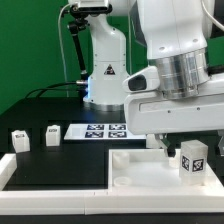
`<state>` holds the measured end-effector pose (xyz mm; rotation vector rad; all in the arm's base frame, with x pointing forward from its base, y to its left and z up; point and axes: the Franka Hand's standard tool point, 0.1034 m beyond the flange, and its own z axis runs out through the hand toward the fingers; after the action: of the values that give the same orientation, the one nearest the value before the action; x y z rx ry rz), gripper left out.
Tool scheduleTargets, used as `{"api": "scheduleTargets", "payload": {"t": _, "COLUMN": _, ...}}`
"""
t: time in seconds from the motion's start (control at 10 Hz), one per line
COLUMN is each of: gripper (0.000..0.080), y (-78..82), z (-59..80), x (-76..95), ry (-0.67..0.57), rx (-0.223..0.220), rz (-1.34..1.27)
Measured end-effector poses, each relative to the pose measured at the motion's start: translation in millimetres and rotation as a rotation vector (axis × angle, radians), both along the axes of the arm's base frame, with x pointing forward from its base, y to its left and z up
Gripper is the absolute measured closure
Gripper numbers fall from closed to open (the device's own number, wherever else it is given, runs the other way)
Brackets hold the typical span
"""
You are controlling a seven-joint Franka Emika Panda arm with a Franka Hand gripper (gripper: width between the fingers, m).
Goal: Assemble square table
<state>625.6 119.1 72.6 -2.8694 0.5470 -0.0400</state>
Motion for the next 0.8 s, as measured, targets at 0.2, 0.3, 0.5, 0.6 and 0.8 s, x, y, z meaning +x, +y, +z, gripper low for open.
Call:
{"api": "scheduleTargets", "payload": {"t": 0.2, "gripper": 0.015, "y": -4.5, "z": 1.9, "x": 0.8, "ry": -0.05, "rx": -0.053, "rz": 0.317}}
{"api": "scheduleTargets", "payload": {"t": 0.3, "gripper": 0.015, "y": -4.0, "z": 1.8, "x": 2.9, "ry": -0.083, "rx": -0.085, "rz": 0.493}}
{"api": "scheduleTargets", "payload": {"t": 0.5, "gripper": 0.0269, "y": -3.9, "z": -1.6, "x": 1.7, "ry": -0.091, "rx": -0.085, "rz": 0.558}}
{"api": "scheduleTargets", "payload": {"t": 0.6, "gripper": 0.0409, "y": -3.9, "z": -1.9, "x": 1.5, "ry": -0.089, "rx": -0.085, "rz": 0.548}}
{"api": "scheduleTargets", "payload": {"t": 0.8, "gripper": 0.051, "y": -3.8, "z": -2.1, "x": 1.5, "ry": -0.081, "rx": -0.082, "rz": 0.506}}
